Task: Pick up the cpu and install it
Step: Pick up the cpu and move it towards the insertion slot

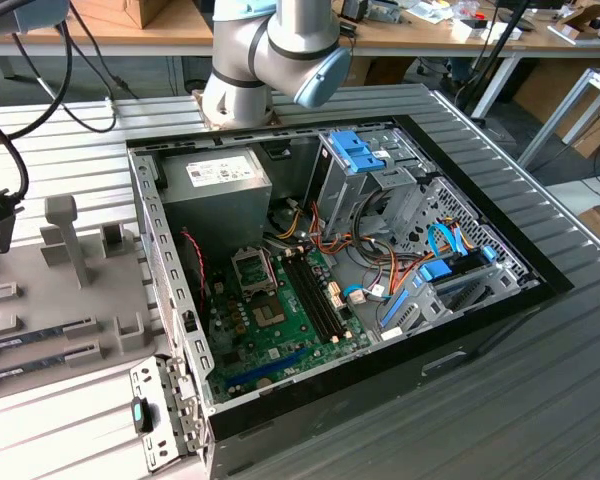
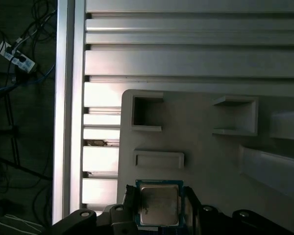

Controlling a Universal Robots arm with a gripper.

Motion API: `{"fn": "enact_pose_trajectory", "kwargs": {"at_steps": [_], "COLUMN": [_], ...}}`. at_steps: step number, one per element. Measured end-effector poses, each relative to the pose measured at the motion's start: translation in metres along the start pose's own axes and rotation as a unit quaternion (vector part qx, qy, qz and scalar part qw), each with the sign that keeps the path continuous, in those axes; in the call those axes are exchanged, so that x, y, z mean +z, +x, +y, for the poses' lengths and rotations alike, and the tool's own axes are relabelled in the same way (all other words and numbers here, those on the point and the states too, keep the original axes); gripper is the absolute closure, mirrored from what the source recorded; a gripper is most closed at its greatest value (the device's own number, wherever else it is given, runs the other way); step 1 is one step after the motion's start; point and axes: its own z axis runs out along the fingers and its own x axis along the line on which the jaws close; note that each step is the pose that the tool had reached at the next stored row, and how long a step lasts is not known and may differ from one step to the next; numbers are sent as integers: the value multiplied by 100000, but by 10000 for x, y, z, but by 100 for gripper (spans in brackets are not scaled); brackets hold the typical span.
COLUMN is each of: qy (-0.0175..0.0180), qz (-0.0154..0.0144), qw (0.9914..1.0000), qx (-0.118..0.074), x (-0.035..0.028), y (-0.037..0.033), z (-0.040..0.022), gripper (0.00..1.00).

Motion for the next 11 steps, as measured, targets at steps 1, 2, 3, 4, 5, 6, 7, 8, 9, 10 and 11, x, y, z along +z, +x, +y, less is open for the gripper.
{"fn": "enact_pose_trajectory", "kwargs": {"at_steps": [1, 2, 3, 4, 5, 6, 7, 8, 9, 10, 11], "qy": [-1, -2, -2, -5, -4, -9, -9, -14, -12, -16, -20], "qz": [1, 1, 2, 0, 2, 1, 0, -2, 1, 4, 2], "qw": [100000, 100000, 100000, 100000, 100000, 100000, 100000, 100000, 100000, 100000, 100000], "qx": [-1, -2, -4, -3, -3, -3, -3, -2, -2, -3, -5], "x": [-9, -20, -30, -39, -47, -61, -70, -81, -90, -107, -113], "y": [0, 1, 1, 1, 1, 2, 2, 2, 2, 3, 3], "z": [0, 0, 0, 0, 0, 0, 0, 0, 0, -1, -1], "gripper": [53, 53, 53, 53, 53, 53, 53, 53, 53, 53, 53]}}
